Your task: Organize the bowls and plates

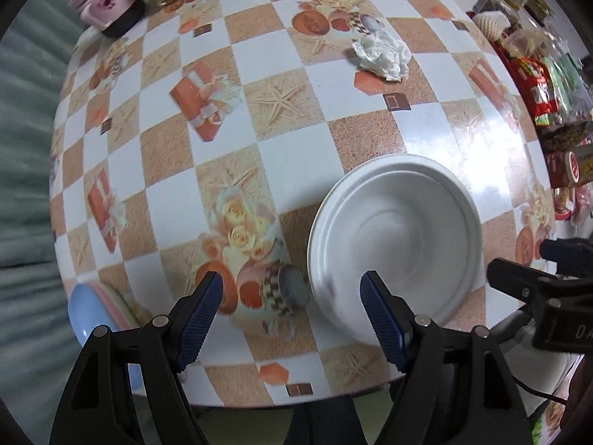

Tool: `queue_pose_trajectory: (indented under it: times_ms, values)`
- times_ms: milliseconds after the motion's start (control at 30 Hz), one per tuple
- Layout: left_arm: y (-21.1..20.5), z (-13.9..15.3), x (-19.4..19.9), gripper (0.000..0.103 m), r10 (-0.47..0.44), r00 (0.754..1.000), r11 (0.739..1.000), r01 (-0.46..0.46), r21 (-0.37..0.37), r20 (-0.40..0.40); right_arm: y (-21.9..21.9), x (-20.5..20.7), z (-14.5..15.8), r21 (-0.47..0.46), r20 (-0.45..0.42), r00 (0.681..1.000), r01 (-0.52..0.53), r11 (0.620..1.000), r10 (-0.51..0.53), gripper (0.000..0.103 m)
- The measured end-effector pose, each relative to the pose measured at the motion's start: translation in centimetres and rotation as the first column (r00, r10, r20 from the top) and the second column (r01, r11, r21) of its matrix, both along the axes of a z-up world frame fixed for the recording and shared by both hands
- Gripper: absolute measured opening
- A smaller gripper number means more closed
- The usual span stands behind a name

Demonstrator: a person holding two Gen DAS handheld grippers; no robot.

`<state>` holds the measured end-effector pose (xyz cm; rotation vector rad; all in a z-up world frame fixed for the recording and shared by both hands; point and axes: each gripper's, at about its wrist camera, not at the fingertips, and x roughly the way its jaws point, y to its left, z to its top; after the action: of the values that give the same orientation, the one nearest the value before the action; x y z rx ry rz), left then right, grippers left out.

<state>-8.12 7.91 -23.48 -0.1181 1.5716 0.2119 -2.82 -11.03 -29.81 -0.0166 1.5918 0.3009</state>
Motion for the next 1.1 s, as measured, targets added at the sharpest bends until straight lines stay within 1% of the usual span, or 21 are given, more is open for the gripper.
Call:
queue_pose_trajectory:
  times_ms: [100, 200, 300, 400, 500, 567, 667, 767, 1000, 1067, 1100]
  values:
    - [0.2, -1.6, 0.6, 0.08, -0.011, 1.0, 1.0, 0.011, -0.001, -0.009, 1.3, 0.4, -1.4, -0.034, 0.002, 1.0, 0.002, 0.999, -0.002, 0.102]
    - [0.5, -3.3, 0.7, 0.08, 0.0, 0.999, 1.0, 0.0, -0.004, -0.032, 2.0, 0.7, -3.2, -0.078, -0.017, 1.0, 0.01, 0.997, -0.011, 0.102]
    - [0.9, -4.7, 0.6, 0.08, 0.021, 0.999, 1.0, -0.021, -0.015, -0.045, 2.5, 1.0, -4.4, -0.077, -0.018, 1.0, 0.009, 0.997, -0.01, 0.102]
    - [1.2, -5.4, 0.8, 0.084, 0.054, 0.998, 0.997, -0.055, -0.045, -0.03, 3.1, 1.3, -5.2, -0.097, -0.013, 1.0, -0.021, 0.995, 0.02, 0.102]
    - [1.6, -5.6, 0.9, 0.093, 0.079, 0.997, 0.995, -0.079, -0.054, -0.008, 2.7, 1.9, -6.0, -0.093, -0.023, 1.0, 0.001, 0.996, -0.003, 0.102]
    - [2.0, -6.0, 0.8, 0.103, 0.09, 0.996, 0.995, -0.09, -0.047, -0.006, 2.6, 2.2, -6.2, -0.078, -0.029, 1.0, 0.006, 0.997, -0.008, 0.103]
    - [2.7, -6.4, 0.3, 0.103, 0.126, 0.992, 0.986, -0.124, -0.108, 0.012, 2.9, 2.4, -6.3, -0.082, -0.036, 0.999, -0.008, 0.997, 0.006, 0.103]
    - [3.0, -6.5, 0.0, 0.103, 0.146, 0.989, 0.979, -0.142, -0.147, 0.015, 2.8, 2.5, -6.5, -0.076, -0.038, 0.999, -0.006, 0.997, 0.003, 0.103]
    - [2.6, -6.0, -0.9, 0.103, 0.155, 0.987, 0.98, -0.147, -0.137, 0.051, 2.4, 1.7, -6.4, -0.073, -0.033, 0.999, -0.013, 0.997, 0.011, 0.103]
    - [2.8, -5.8, -1.1, 0.103, 0.152, 0.988, 0.979, -0.146, -0.139, 0.034, 2.4, 1.7, -6.3, -0.073, -0.036, 0.999, -0.013, 0.997, 0.01, 0.103]
    - [2.8, -5.8, -1.0, 0.103, 0.156, 0.988, 0.979, -0.153, -0.138, 0.012, 2.4, 1.8, -6.3, -0.071, -0.035, 0.999, -0.007, 0.997, 0.004, 0.103]
